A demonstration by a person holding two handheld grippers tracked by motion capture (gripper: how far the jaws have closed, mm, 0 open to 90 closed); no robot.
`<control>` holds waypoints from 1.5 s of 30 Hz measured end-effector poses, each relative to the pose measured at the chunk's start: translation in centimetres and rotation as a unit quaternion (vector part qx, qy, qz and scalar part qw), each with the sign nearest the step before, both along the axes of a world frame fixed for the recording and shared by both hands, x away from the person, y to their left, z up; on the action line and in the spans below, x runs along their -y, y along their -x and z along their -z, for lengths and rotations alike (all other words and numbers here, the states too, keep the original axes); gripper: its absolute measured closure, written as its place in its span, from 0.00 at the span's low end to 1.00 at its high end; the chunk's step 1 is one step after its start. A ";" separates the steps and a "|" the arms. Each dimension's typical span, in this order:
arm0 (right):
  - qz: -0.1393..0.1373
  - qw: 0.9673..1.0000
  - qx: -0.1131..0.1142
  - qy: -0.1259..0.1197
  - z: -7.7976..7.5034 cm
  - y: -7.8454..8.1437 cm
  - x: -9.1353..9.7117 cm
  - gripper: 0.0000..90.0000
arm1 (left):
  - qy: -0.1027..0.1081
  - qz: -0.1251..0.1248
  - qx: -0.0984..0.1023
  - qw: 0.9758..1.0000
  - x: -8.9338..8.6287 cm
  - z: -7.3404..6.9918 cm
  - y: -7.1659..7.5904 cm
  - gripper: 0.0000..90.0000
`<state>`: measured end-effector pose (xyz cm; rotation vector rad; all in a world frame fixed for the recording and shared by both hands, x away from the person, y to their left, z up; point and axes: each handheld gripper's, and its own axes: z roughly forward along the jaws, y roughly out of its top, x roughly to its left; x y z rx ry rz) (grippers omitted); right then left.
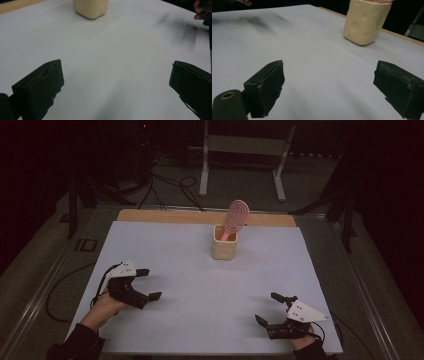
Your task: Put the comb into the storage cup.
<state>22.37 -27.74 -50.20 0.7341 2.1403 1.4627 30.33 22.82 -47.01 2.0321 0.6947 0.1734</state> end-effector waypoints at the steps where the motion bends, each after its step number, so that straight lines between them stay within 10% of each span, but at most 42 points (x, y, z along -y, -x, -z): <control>1: 0.000 1.000 0.000 0.000 0.0 0.0 0.0 0.10 | -0.003 -0.002 0.000 1.000 -0.2 0.2 0.2 0.00; 45: -0.006 1.000 0.004 0.007 -0.1 0.0 -0.2 0.10 | -0.004 -0.093 0.015 0.996 -4.3 4.6 7.3 0.00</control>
